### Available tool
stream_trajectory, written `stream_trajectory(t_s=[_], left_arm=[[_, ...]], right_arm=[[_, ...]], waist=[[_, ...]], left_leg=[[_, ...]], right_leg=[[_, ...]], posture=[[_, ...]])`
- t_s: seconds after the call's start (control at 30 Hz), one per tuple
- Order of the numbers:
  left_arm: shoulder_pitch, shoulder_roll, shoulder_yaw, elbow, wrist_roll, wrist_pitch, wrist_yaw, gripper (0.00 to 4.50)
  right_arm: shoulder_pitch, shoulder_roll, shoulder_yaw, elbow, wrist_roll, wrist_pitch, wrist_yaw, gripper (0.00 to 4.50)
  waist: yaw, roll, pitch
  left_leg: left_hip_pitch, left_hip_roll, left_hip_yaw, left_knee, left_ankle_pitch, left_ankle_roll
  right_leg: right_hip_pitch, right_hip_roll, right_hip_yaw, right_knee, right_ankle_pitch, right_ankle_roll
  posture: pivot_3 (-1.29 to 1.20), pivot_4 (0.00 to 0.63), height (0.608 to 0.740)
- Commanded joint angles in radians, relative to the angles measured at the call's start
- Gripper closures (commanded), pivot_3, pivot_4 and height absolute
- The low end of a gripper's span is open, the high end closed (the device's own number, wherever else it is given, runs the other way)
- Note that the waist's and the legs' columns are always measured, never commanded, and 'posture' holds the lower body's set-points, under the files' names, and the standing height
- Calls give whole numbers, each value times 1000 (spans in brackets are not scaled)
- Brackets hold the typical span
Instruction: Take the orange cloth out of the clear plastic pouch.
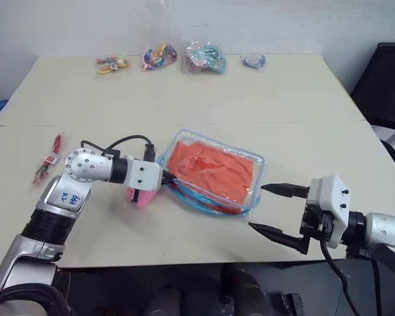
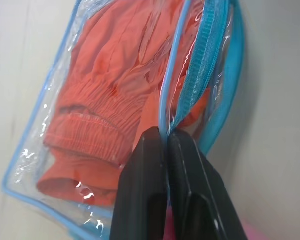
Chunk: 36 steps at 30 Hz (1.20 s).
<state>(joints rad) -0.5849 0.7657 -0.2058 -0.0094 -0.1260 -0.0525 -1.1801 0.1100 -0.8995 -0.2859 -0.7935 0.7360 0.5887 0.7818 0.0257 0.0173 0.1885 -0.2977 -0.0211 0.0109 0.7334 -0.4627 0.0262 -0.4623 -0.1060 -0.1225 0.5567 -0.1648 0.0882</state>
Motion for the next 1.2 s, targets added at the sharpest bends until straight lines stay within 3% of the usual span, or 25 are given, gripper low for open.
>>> stream_trajectory(t_s=[0.03,0.17,0.27,0.37,0.47,0.7,0.8,1.03,1.2], left_arm=[[-21,-19,35,-111,-107,236,16,4304],[-47,-66,26,-188,-151,496,89,4304],[-50,-86,10,-219,-151,596,118,4304],[-52,-103,-7,-217,-131,610,139,4331],[-63,-121,-22,-204,-117,624,160,4331],[-36,-71,-90,-174,17,385,121,4331],[-31,-61,-82,-170,25,320,99,3698],[-28,-16,-61,-124,99,149,95,1633],[-34,11,-45,-60,139,33,104,1633]], right_arm=[[3,2,-4,-23,-29,-29,0,0],[17,8,26,-49,-65,-32,-11,0],[41,23,55,-85,-67,-29,-22,0],[41,39,90,-109,-71,-21,-49,589],[25,49,130,-112,-102,-19,-79,1557],[27,47,115,-104,-112,-19,-85,1557],[31,41,101,-98,-116,-22,-77,1583],[25,40,101,-82,-132,-29,-63,1583],[22,51,105,-75,-130,-32,-63,1583]], waist=[[1,0,0],[3,0,0],[0,0,0],[-1,0,0],[-1,0,0],[0,0,0],[0,0,0],[1,0,0],[-1,0,0]], left_leg=[[0,0,0,0,0,0],[0,-1,0,0,0,0],[0,0,0,0,0,0],[0,0,0,0,0,0],[1,0,0,0,0,0],[1,0,0,0,0,0],[1,0,0,0,0,0],[1,0,0,0,0,0],[1,0,0,0,0,0]], right_leg=[[0,0,0,0,0,0],[1,0,2,0,0,0],[0,2,3,0,0,0],[0,2,4,0,0,0],[0,2,5,0,0,0],[0,2,5,0,0,0],[0,3,5,0,0,0],[0,3,5,0,0,0],[0,3,5,0,0,0]], posture=[[0,150,740],[0,150,740],[0,150,740],[0,150,740],[0,150,740],[0,150,740],[0,150,740],[0,150,740],[0,150,740]])
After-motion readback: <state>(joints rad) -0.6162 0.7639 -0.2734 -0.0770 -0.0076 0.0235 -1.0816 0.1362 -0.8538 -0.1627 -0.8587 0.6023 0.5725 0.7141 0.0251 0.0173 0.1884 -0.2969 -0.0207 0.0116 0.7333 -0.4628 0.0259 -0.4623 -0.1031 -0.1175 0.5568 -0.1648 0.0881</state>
